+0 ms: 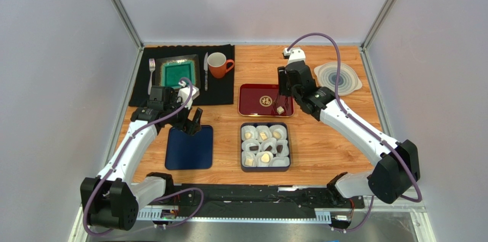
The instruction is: Pack the chocolate
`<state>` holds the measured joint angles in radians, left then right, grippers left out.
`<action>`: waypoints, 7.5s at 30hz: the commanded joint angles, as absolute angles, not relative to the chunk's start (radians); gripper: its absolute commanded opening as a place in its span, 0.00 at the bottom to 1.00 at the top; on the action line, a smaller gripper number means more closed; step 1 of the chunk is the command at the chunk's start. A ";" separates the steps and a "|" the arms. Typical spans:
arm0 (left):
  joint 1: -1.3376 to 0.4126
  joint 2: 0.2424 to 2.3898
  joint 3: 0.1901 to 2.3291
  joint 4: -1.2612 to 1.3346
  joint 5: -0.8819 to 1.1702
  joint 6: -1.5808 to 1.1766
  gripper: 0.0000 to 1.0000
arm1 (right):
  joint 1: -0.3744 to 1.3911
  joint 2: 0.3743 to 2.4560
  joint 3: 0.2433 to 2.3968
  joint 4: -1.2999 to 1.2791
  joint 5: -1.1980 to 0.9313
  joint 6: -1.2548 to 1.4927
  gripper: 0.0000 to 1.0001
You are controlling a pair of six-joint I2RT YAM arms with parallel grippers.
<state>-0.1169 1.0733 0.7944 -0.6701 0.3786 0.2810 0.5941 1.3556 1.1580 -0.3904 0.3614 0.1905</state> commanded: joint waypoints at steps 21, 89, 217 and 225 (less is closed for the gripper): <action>-0.112 1.063 0.824 -0.664 0.373 0.304 0.99 | 0.565 1.315 1.229 -0.362 0.316 0.189 0.03; -0.112 1.072 0.844 -0.667 0.391 0.288 0.99 | 0.936 0.775 1.081 -0.870 0.229 0.316 0.10; 0.149 1.209 0.746 -0.629 0.160 0.351 0.91 | 0.215 1.522 1.402 -0.902 0.195 0.351 0.58; 0.166 1.223 0.716 -0.641 0.163 0.351 0.83 | 0.290 1.339 1.375 -0.855 0.198 0.356 0.41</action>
